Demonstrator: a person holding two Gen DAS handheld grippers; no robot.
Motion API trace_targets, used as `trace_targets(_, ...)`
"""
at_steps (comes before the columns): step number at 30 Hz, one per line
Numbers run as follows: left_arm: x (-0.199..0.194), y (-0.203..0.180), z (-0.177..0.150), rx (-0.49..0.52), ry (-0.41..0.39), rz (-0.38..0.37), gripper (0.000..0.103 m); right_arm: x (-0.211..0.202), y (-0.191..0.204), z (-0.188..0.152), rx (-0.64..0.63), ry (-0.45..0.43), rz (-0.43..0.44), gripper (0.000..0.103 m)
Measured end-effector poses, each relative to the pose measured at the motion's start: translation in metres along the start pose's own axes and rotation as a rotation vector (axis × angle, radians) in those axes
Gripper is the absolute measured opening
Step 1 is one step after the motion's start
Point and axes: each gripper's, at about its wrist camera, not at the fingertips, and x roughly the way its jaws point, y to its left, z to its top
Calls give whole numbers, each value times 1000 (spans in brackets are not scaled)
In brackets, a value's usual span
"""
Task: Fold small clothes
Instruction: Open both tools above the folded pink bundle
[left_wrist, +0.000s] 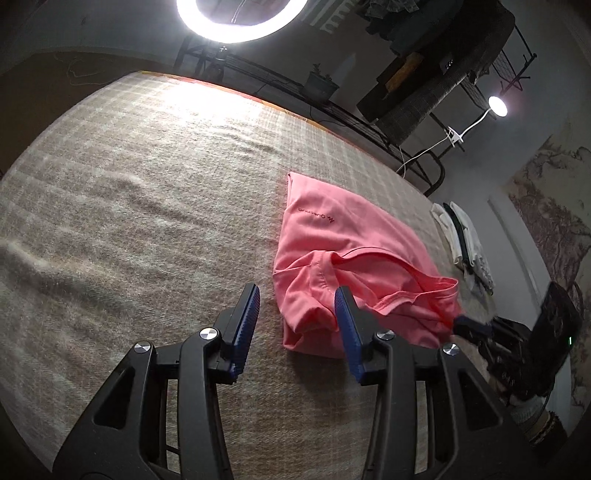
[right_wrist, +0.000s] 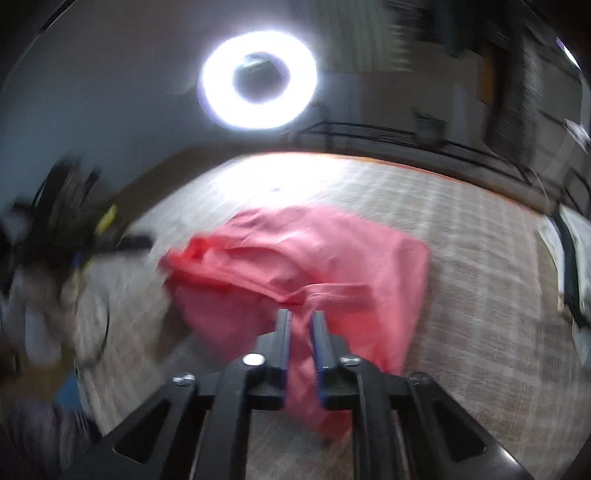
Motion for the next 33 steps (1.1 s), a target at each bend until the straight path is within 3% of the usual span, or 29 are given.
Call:
trace_targets(5,5,16,-4,-60,35,-4,42,-16,32,-33,-264,95,-92,7)
trace_targets(7,11,18,-7,-82,60,-18,42,-35,23,-38,-212,62,-71,27)
trace_targets(8,13,19,-8,-92,71,-23,42,-44,16,-38,-161,34,-56,30)
trace_targets(10,18,22,-11,-138,90,-48,42,-62,-14,-36,58,-25,14,46)
trace_targets(11,19,22,-12,-160,93,-60,42,-66,-31,-36,183,-52,30,50)
trace_targets(13,20,19,-13,-166,95,-65,42,-74,-51,-35,312,-139,49,50)
trace_targets(16,21,13,-13,-147,99,-58,42,-69,-60,-23,359,-189,64,50)
trace_targets(21,19,11,-13,-149,93,-54,42,-28,-38,0,266,-102,21,59)
trace_targets(23,20,12,-13,-147,96,-45,42,-15,-28,3,216,-67,-14,58)
trace_targets(24,20,13,-13,-146,98,-43,42,-4,-21,3,170,-31,-54,35)
trace_targets(25,20,14,-14,-144,100,-40,42,4,-19,1,135,-6,-65,2)
trace_targets(29,16,22,-13,-150,92,-26,42,4,10,-14,-85,45,-69,0)
trace_targets(31,17,28,-13,-176,94,-30,42,-3,25,-28,-226,81,-115,0)
trace_targets(33,17,30,-13,-191,94,-36,42,-12,27,-37,-267,101,-121,0)
